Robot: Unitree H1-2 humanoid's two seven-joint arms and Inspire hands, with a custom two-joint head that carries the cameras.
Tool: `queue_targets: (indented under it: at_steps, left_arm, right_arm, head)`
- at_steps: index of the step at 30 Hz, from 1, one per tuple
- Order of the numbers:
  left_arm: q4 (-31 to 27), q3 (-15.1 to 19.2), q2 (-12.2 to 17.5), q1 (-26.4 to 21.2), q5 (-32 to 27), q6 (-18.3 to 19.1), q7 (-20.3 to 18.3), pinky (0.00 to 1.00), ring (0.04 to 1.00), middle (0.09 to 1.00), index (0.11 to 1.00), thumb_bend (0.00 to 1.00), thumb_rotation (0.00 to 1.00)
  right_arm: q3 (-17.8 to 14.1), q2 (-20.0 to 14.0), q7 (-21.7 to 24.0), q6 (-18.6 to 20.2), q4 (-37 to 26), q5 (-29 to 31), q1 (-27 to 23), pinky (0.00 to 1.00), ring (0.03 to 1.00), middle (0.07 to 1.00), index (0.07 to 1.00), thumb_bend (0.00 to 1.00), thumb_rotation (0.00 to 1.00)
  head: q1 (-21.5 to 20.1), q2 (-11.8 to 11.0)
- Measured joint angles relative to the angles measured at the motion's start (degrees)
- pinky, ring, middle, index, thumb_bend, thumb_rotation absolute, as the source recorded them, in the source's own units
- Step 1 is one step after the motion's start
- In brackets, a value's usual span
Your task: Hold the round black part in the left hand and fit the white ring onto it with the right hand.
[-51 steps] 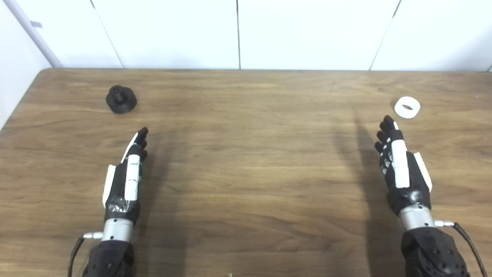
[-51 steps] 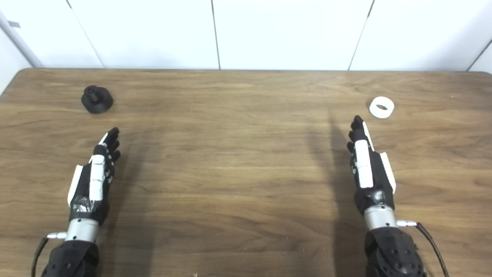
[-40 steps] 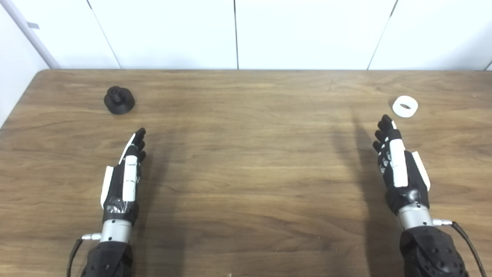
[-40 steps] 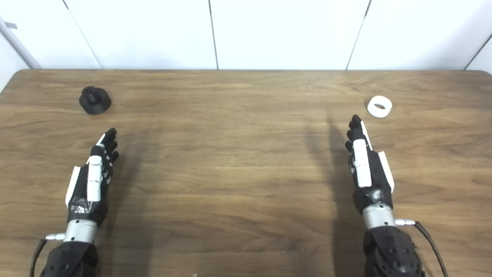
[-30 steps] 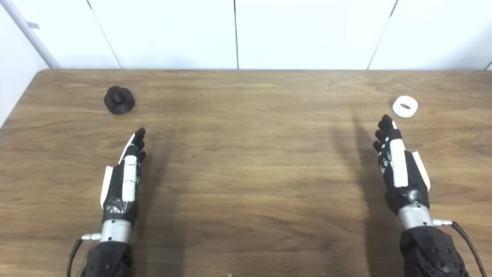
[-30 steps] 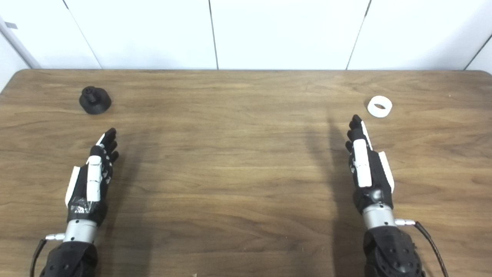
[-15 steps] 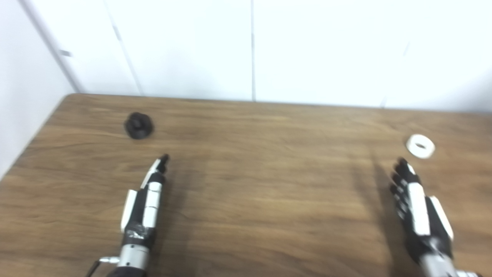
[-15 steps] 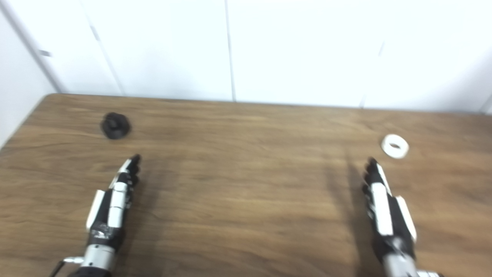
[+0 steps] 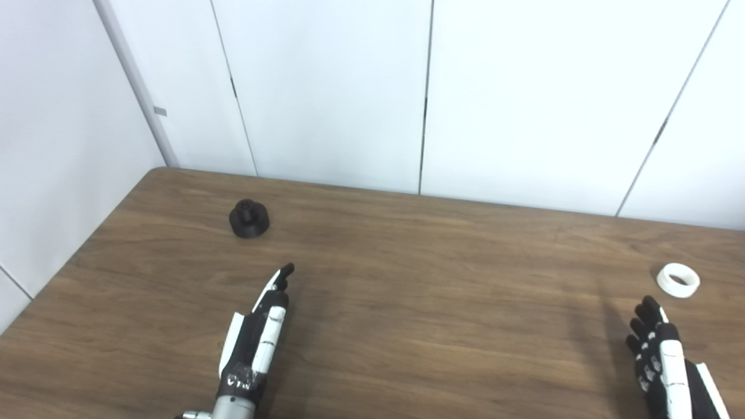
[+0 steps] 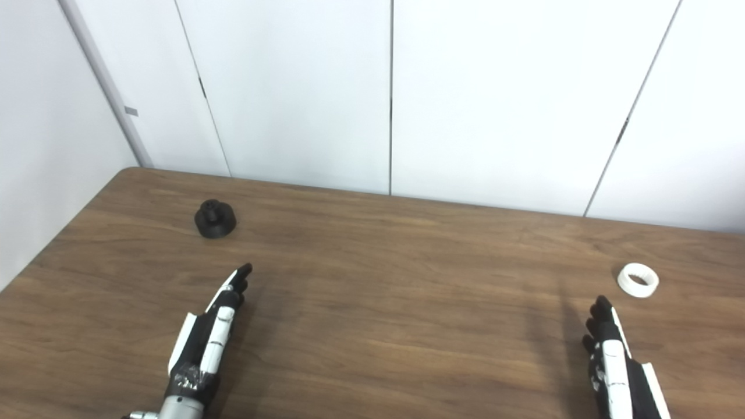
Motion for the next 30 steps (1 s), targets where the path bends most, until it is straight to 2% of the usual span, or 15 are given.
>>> queue_targets:
  at_steps: [1, 3, 5, 6, 7, 8, 12, 13, 16, 19, 25, 30]
  left_arm:
    - [0.03, -0.02, 0.0, 0.0, 0.0, -0.03, 0.0, 1.0, 1.0, 0.996, 0.963, 0.52, 0.87]
    - [-0.02, -0.07, 0.0, -0.01, 0.94, 0.13, 0.39, 1.0, 1.0, 0.999, 0.966, 0.55, 0.71]
    - [-0.18, -0.25, -0.03, -0.01, 3.43, 0.49, 1.2, 1.0, 0.997, 0.995, 0.967, 0.56, 0.65]
    - [-0.32, -0.34, -0.07, -0.01, 4.76, 0.67, 1.58, 0.99, 0.989, 0.987, 0.961, 0.58, 0.58]
    - [-0.44, -0.34, -0.12, -0.02, 5.77, 0.98, 1.95, 0.99, 0.988, 0.981, 0.954, 0.65, 0.49]
    - [-0.98, -0.26, -0.13, -0.04, 6.82, 1.76, 2.37, 0.99, 0.988, 0.981, 0.954, 0.65, 0.49]
    - [-3.24, 0.95, -0.08, -0.53, 10.37, 5.68, 3.57, 1.0, 0.988, 0.964, 0.938, 0.84, 0.34]
    - [-3.97, 1.7, -0.06, -0.86, 10.94, 7.07, 3.75, 1.0, 0.986, 0.961, 0.933, 0.86, 0.32]
    - [-6.01, 3.6, 0.54, -2.89, 12.71, 10.71, 4.07, 1.0, 0.986, 0.955, 0.931, 0.9, 0.29]
    - [-7.51, 5.04, 3.05, -5.66, 14.5, 13.91, 3.72, 1.0, 0.985, 0.96, 0.931, 0.95, 0.3]
    - [-9.17, 7.48, 7.53, -9.47, 17.29, 21.67, 2.57, 0.99, 0.98, 0.965, 0.928, 0.96, 0.33]
    - [-7.14, 9.07, 12.05, -11.44, 17.46, 24.34, 1.07, 1.0, 0.999, 0.971, 0.921, 0.98, 0.33]
  right_arm:
    - [0.05, 0.0, 0.0, 0.0, 0.0, -0.05, 0.0, 1.0, 1.0, 1.0, 1.0, 0.39, 1.0]
    - [0.07, 0.0, 0.01, 0.0, 0.0, -0.02, 0.0, 1.0, 1.0, 1.0, 1.0, 0.36, 1.0]
    - [0.13, 0.0, 0.03, 0.0, 0.0, 0.06, 0.0, 1.0, 1.0, 1.0, 1.0, 0.35, 1.0]
    - [0.19, 0.0, 0.06, -0.01, 0.0, 0.09, -0.01, 1.0, 1.0, 1.0, 1.0, 0.35, 1.0]
    - [0.24, 0.0, 0.1, -0.01, 0.0, 0.11, -0.01, 1.0, 1.0, 1.0, 1.0, 0.35, 1.0]
    - [0.31, 0.01, 0.11, -0.02, 0.0, 0.12, -0.01, 1.0, 1.0, 1.0, 1.0, 0.35, 1.0]
    - [0.39, 0.07, 0.06, -0.04, 0.0, 0.0, -0.01, 1.0, 1.0, 1.0, 1.0, 0.35, 1.0]
    - [0.39, 0.07, 0.04, -0.05, 0.0, 0.0, -0.01, 1.0, 1.0, 1.0, 1.0, 0.34, 1.0]
    - [0.48, 0.09, -0.19, -0.03, 0.0, -0.48, 0.0, 1.0, 1.0, 1.0, 1.0, 0.37, 1.0]
    - [0.62, 0.2, -0.52, -0.01, -0.01, -0.85, -0.04, 1.0, 1.0, 1.0, 1.0, 0.37, 1.0]
    - [0.71, 0.61, -0.92, 0.2, -0.2, -0.98, -0.06, 1.0, 1.0, 1.0, 1.0, 0.37, 1.0]
    - [0.82, 0.95, -1.12, 0.71, -0.62, -1.5, -0.03, 1.0, 1.0, 1.0, 1.0, 0.34, 1.0]
  head:
    - [0.0, 0.0]
    - [-0.18, -0.18]
    - [-0.35, -0.18]
    - [-0.27, -0.44]
    - [-0.26, -0.44]
    - [-0.26, -0.44]
    - [-0.53, -0.79]
    - [-0.53, -0.79]
    - [-0.7, -0.79]
    - [-0.7, -0.88]
    - [-0.79, -0.62]
    - [-0.79, -0.7]
